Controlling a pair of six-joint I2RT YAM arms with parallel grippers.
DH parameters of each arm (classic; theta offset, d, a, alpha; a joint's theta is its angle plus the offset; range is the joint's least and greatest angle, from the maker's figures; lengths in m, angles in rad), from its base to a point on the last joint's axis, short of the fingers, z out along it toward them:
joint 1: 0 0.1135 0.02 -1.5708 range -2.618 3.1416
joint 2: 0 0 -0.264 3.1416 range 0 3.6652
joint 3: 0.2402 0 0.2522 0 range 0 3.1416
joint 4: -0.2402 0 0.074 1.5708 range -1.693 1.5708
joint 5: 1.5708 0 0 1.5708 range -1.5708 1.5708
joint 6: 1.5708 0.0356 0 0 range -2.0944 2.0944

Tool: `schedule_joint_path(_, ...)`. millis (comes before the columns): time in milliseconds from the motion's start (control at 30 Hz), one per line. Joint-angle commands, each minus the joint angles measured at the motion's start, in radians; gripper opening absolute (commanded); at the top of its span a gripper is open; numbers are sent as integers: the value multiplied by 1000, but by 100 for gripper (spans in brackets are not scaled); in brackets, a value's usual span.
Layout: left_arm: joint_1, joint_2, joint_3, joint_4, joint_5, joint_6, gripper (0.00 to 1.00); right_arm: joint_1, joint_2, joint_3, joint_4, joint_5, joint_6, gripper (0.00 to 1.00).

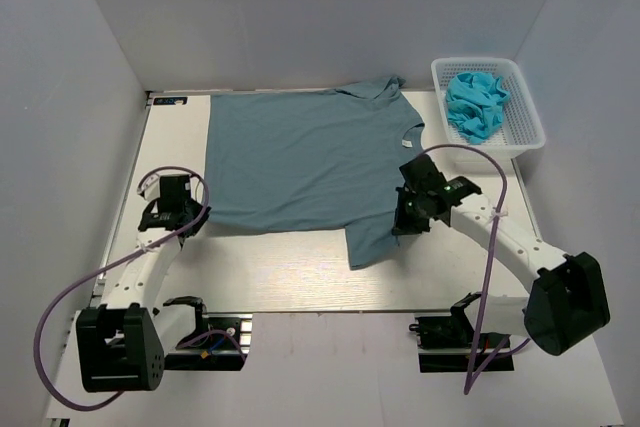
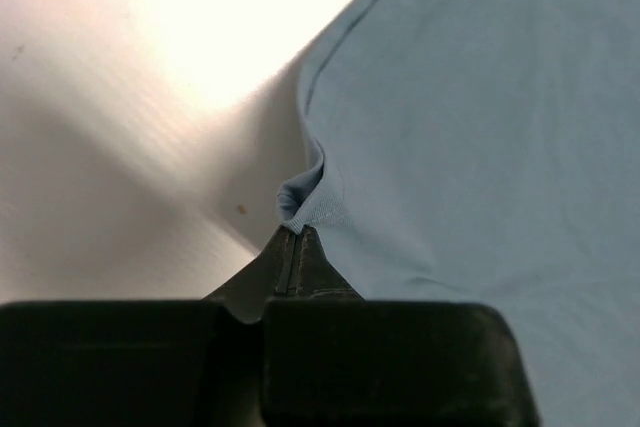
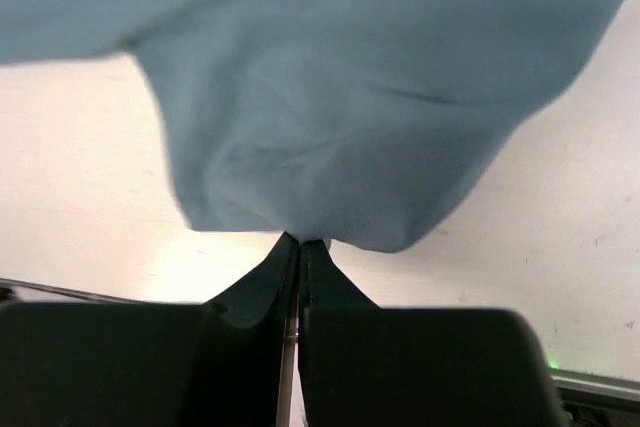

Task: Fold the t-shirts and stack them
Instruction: Grap the side of the flattened tshirt closest away from the robot with both arms, then fold the flattened tshirt in 1/3 of the way

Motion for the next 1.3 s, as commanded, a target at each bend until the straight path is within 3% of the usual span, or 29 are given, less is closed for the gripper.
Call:
schedule_joint_path(0, 2, 15, 58, 0, 40, 2, 0, -10, 0, 87, -49, 32, -7, 0)
schedule_joint_path(167, 2, 104, 121, 41, 50, 2, 0, -43, 81, 224, -37, 127, -1, 0)
schedule_joint_path(367, 2, 272, 267, 70, 50, 2, 0, -129, 287, 506, -20, 244, -21, 0)
schedule_joint_path(533, 2, 395, 373, 70, 37, -7, 0, -189, 399, 708, -35, 227, -71, 0)
schedule_joint_path(900, 11, 736, 699, 70, -19, -7, 0, -280, 837, 1230, -109, 120, -173, 0)
schedule_joint_path(1033, 11, 893, 839, 88, 8, 12, 0, -292, 940, 1302, -47, 92, -231, 0)
schedule_joint_path(1067, 11, 933, 932, 63, 17, 12, 0, -298, 971, 1319, -37, 104, -234, 0)
schedule_joint_path(1100, 11, 973, 986, 0, 28, 12, 17, -301, 988, 1328, 7, 126, -237, 0)
schedule_joint_path(1133, 11, 1050, 1099, -32, 39, 22, 62, -306, 1017, 1337, 25, 141, -242, 16)
schedule_joint_path(1167, 11, 1084, 1153, -69, 39, 31, 99, -309, 1023, 1337, 37, 143, -257, 22)
schedule_joint_path(1200, 21, 1113, 1201, -121, 57, 45, 100, -309, 1028, 1351, 78, 117, -265, 31)
schedule_joint_path(1267, 21, 1151, 1307, -178, 80, 45, 100, -306, 1027, 1386, 60, 48, -350, 78)
